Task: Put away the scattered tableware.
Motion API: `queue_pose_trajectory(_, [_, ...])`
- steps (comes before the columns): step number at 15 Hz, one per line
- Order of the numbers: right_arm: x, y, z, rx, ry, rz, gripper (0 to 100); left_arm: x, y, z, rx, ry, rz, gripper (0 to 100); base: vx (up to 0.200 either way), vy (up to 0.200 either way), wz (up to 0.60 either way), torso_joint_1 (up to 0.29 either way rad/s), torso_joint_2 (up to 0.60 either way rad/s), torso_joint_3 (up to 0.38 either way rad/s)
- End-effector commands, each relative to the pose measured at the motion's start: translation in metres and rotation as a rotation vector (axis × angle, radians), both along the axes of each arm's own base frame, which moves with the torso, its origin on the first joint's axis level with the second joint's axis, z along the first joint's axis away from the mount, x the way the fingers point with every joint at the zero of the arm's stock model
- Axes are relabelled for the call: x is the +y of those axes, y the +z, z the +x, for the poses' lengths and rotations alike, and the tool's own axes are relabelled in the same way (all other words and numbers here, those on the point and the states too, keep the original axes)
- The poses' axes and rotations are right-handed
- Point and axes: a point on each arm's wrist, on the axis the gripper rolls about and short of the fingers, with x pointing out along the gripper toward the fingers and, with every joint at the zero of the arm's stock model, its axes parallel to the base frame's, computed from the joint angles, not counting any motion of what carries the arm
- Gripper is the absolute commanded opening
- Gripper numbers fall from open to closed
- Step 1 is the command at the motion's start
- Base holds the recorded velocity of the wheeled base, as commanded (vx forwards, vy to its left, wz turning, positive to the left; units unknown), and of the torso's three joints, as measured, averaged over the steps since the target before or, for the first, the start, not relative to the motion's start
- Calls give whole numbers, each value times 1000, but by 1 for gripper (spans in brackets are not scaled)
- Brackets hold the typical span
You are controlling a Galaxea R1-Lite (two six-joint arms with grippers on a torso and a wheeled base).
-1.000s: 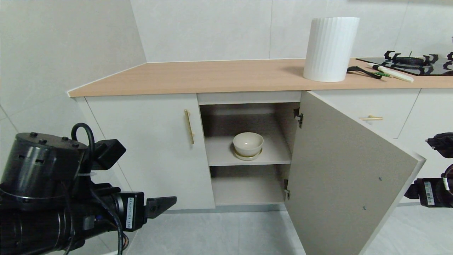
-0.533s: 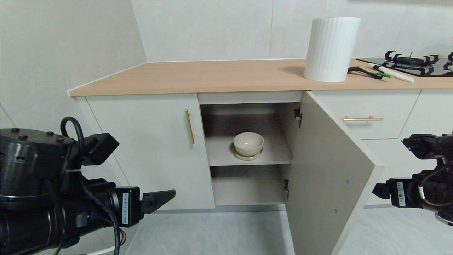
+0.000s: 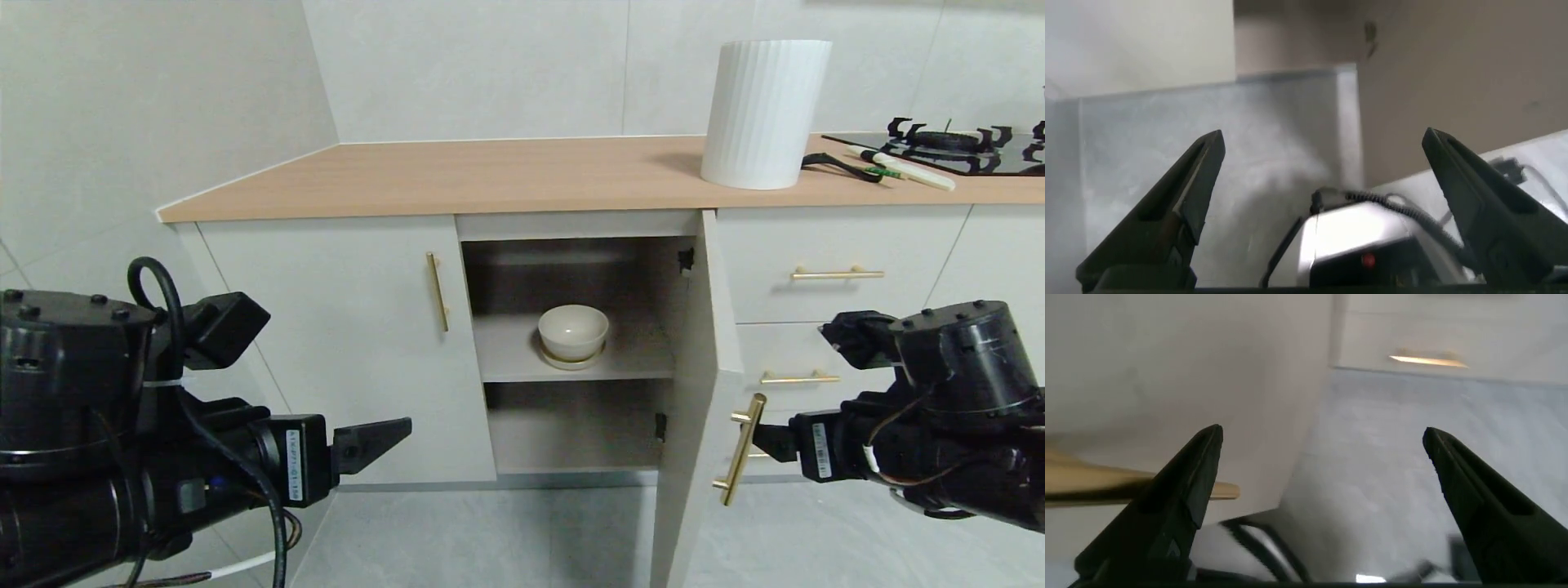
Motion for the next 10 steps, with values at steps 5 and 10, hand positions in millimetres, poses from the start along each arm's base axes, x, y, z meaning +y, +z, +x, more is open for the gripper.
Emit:
queue_pose_trajectory(5, [52,-3,59,39,170,79,100,-1,-8,3,19,-2,14,100,0,0,0,0,0,0])
queue_pose_trajectory(10, [62,-33,83,75,147,73,100,-2,-11,3,29,-1,22,100,0,0,0,0,0,0])
